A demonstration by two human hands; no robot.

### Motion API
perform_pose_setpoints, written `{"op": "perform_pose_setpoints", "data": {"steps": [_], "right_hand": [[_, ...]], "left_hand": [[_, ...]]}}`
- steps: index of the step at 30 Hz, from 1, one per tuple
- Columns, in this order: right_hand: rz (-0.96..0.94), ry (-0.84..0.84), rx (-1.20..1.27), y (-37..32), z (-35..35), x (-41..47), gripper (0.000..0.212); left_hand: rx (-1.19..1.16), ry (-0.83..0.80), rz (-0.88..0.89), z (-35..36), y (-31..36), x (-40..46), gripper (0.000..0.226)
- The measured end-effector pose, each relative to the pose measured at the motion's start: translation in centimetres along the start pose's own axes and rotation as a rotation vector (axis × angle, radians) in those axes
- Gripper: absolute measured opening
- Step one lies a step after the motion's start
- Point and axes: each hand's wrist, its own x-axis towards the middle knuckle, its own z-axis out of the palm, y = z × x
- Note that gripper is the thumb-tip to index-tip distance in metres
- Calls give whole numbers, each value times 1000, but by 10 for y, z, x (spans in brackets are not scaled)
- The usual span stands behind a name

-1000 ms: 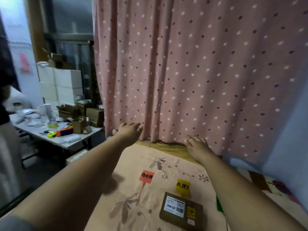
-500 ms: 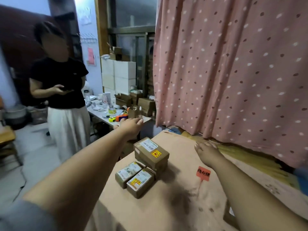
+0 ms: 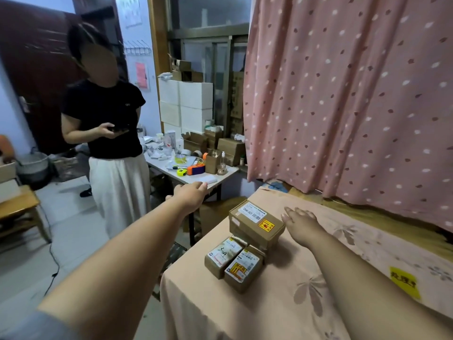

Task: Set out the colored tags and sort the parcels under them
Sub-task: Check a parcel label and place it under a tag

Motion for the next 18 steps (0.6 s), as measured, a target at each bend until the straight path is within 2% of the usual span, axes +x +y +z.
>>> {"op": "perform_pose_setpoints", "data": {"steps": [13,18], "right_hand": [[7,-34,-3,7,1,40,57],[-70,-93,-10,20,13,59,57]], "left_hand": [[-40,-48,-45,24,9,18,55],[-53,-47,-67,41,15,23,53]]}}
